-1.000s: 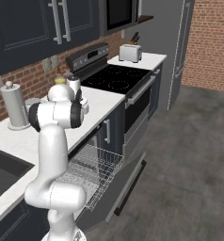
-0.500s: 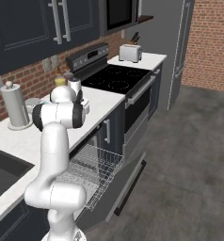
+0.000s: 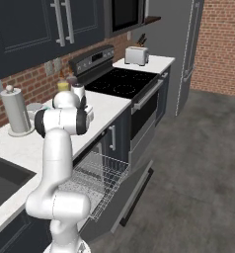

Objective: Pick up the cup and bowl from the counter, place them in the dishwasher, and close the dishwasher door.

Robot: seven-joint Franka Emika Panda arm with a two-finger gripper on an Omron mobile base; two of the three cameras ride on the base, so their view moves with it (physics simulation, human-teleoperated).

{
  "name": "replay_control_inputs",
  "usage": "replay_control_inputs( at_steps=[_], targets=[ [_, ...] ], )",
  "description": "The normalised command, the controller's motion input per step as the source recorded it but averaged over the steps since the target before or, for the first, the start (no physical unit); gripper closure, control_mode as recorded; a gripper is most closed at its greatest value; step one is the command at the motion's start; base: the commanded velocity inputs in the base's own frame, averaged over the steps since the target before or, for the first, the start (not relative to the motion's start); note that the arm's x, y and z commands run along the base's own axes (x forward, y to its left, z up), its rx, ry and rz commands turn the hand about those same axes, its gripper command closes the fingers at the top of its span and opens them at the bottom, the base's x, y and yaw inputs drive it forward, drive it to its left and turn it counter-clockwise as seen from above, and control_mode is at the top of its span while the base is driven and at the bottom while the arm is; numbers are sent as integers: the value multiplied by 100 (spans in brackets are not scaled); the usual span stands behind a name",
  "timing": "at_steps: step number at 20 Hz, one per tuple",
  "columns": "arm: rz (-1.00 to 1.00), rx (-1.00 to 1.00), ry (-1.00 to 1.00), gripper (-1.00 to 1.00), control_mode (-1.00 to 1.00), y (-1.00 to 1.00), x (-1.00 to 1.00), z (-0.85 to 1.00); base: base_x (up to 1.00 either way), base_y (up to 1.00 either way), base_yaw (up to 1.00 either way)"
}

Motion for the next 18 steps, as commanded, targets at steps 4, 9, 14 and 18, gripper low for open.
replay_control_inputs(
  at_steps=[4,9,14,18],
  targets=[
    [0,0,0,-100,-100,-4,0,-11,0,0,0],
    [0,0,0,-100,-100,-8,7,-16,0,0,0],
    [0,0,0,-100,-100,-12,15,-16,0,0,0],
    [0,0,0,-100,-100,-14,8,-17,0,0,0]
  ],
)
